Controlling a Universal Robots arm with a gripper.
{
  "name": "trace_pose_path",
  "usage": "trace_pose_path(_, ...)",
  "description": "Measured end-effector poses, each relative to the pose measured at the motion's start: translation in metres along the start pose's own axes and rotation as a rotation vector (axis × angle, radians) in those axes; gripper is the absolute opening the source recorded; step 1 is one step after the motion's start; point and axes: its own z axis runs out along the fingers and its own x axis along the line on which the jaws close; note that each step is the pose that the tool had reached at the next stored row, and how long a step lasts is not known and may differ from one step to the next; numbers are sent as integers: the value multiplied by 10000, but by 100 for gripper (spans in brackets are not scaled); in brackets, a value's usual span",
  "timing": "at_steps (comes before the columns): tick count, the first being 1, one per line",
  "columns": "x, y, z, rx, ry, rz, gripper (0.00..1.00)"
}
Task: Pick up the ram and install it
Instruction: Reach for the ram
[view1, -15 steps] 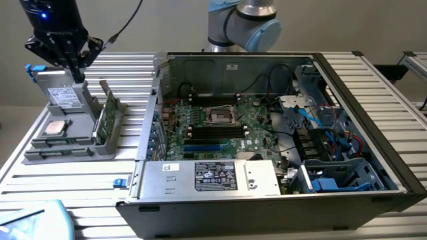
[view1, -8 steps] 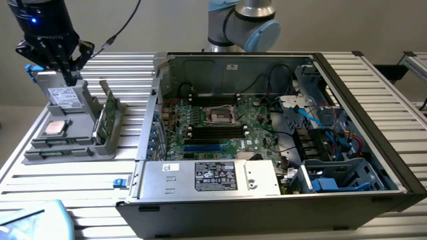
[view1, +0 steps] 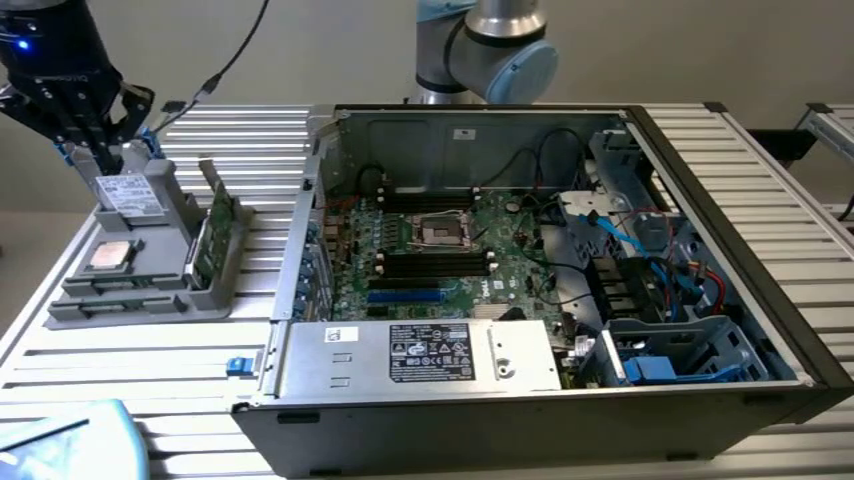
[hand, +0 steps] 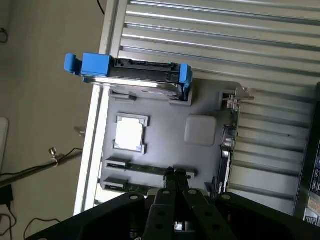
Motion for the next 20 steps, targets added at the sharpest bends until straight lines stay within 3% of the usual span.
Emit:
trace_pose_path(6, 252, -39, 26, -15, -1, -4, 11)
trace_pose_path(20, 297, -296, 15, -32, 31, -4, 11)
